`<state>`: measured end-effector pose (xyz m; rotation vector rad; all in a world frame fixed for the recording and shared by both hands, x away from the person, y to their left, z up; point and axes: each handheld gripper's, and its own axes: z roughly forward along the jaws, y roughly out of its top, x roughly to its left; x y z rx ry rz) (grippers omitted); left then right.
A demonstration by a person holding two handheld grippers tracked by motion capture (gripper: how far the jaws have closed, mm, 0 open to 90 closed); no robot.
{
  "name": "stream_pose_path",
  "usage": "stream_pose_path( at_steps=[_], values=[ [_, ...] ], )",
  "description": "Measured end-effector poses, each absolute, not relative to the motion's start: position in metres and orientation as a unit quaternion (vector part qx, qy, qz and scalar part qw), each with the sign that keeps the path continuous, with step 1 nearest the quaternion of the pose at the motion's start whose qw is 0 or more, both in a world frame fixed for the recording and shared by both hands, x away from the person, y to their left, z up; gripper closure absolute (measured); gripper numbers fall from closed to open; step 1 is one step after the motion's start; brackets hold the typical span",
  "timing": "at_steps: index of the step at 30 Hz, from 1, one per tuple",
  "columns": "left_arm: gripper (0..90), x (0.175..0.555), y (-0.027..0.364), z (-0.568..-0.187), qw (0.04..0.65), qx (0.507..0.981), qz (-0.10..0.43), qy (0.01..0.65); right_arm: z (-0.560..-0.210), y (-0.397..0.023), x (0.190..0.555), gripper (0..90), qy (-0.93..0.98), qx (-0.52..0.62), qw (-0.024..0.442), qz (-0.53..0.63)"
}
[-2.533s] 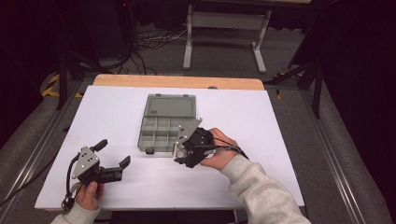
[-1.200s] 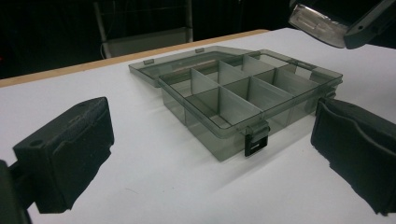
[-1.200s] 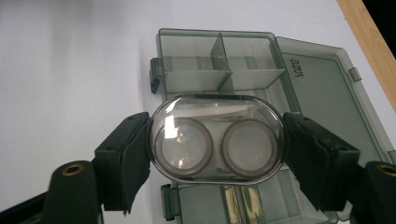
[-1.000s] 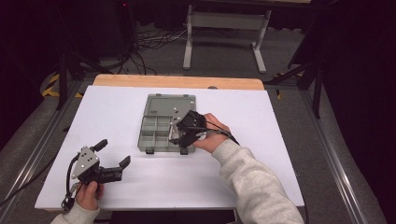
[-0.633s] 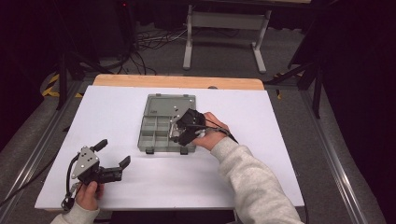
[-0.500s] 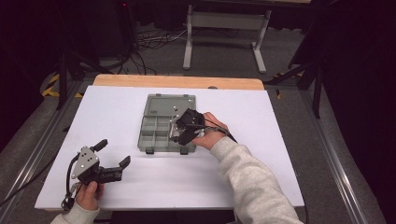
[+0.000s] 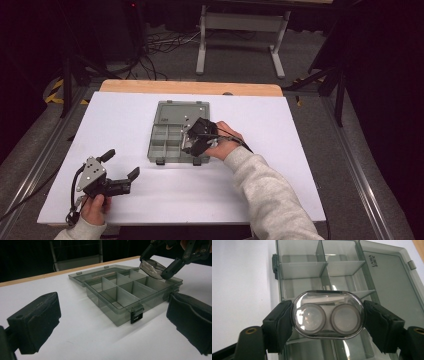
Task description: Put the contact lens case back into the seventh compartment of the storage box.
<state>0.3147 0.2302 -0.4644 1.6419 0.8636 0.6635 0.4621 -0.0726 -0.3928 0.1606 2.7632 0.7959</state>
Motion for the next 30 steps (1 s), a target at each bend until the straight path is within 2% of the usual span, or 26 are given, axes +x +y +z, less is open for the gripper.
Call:
stream_pose_path(
  at_steps=[30],
  values=[
    [0.2, 0.315, 0.23, -0.464, 0.551, 0.697, 0.28, 0.365, -0.404, -0.068, 0.464, 26.3, 0.96, 0.048, 0.108, 0.253]
  ],
)
